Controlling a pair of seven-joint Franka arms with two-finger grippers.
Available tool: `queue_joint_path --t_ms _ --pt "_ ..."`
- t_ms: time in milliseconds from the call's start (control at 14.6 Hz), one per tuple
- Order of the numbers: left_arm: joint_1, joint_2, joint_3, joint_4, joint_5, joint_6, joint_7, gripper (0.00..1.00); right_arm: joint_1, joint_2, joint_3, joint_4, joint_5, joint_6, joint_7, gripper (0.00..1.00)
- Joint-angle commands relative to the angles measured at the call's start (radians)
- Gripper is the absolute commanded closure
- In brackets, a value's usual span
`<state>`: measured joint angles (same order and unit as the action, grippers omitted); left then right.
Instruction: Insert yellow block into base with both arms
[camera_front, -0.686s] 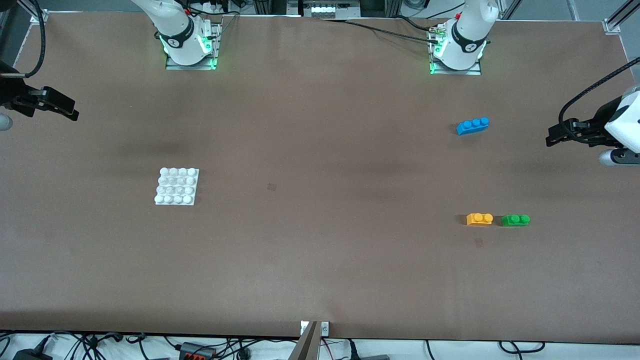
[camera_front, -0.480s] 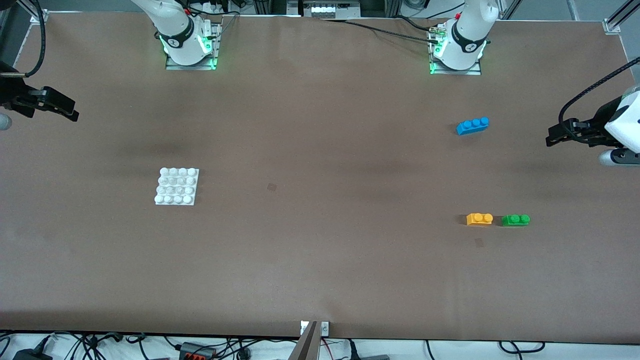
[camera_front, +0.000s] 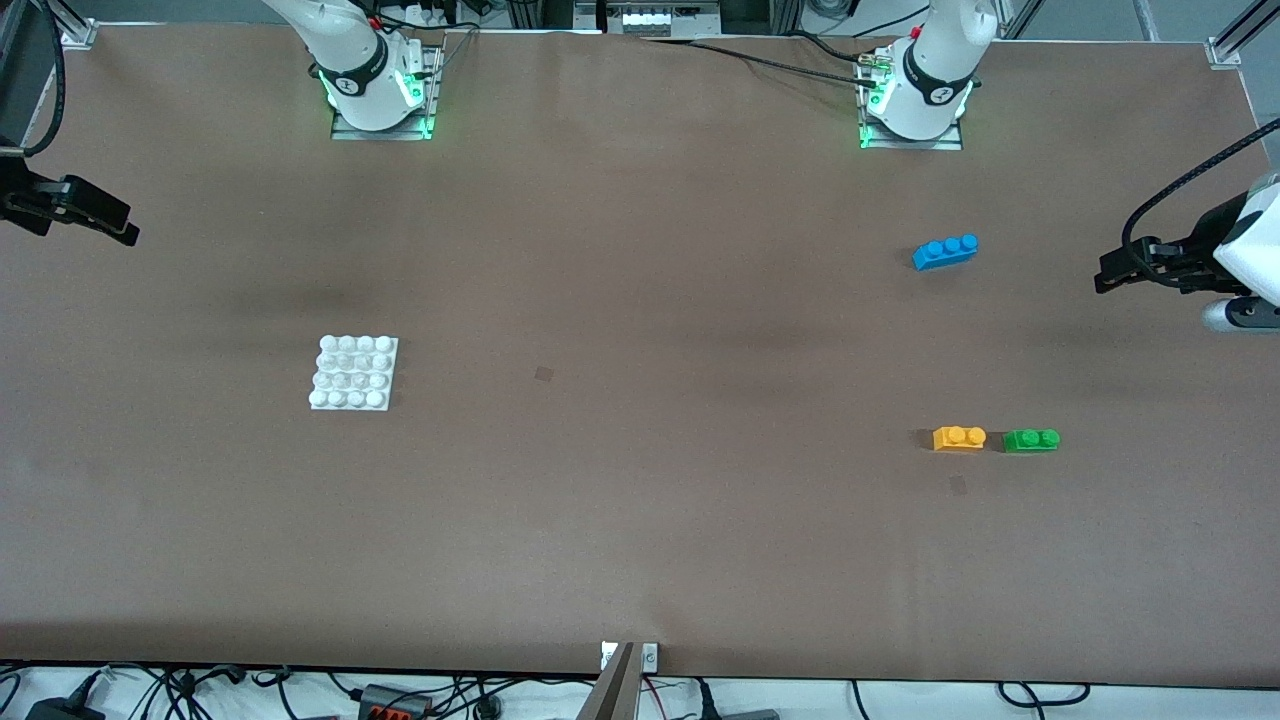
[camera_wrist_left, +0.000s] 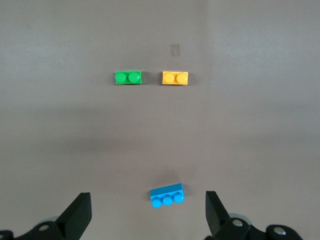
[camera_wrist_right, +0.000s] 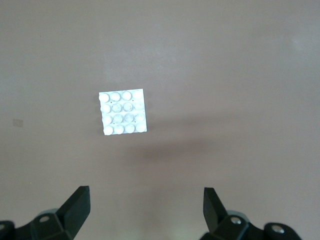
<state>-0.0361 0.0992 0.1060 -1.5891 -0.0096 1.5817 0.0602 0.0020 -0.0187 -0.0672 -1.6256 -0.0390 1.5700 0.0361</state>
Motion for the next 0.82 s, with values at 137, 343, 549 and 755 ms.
queue_joint_path --t_ms 137,343,549,755 --pt "0.002 0.005 0.004 0.02 -0.021 -0.019 0.009 0.0 -0.004 0.011 0.001 0.009 -0.007 -0.008 0.027 0.0" --pt "0.002 0.005 0.006 0.02 -0.021 -0.019 0.009 0.0 0.004 0.013 0.003 0.006 -0.007 -0.024 0.031 0.0" --pt "0.002 0.005 0.004 0.02 -0.021 -0.019 0.009 0.0 -0.003 0.013 0.003 -0.008 0.008 -0.068 0.034 0.0" --pt "0.004 0.005 0.004 0.02 -0.021 -0.019 0.009 0.0 0.009 0.019 0.01 -0.049 0.001 -0.08 0.031 0.0"
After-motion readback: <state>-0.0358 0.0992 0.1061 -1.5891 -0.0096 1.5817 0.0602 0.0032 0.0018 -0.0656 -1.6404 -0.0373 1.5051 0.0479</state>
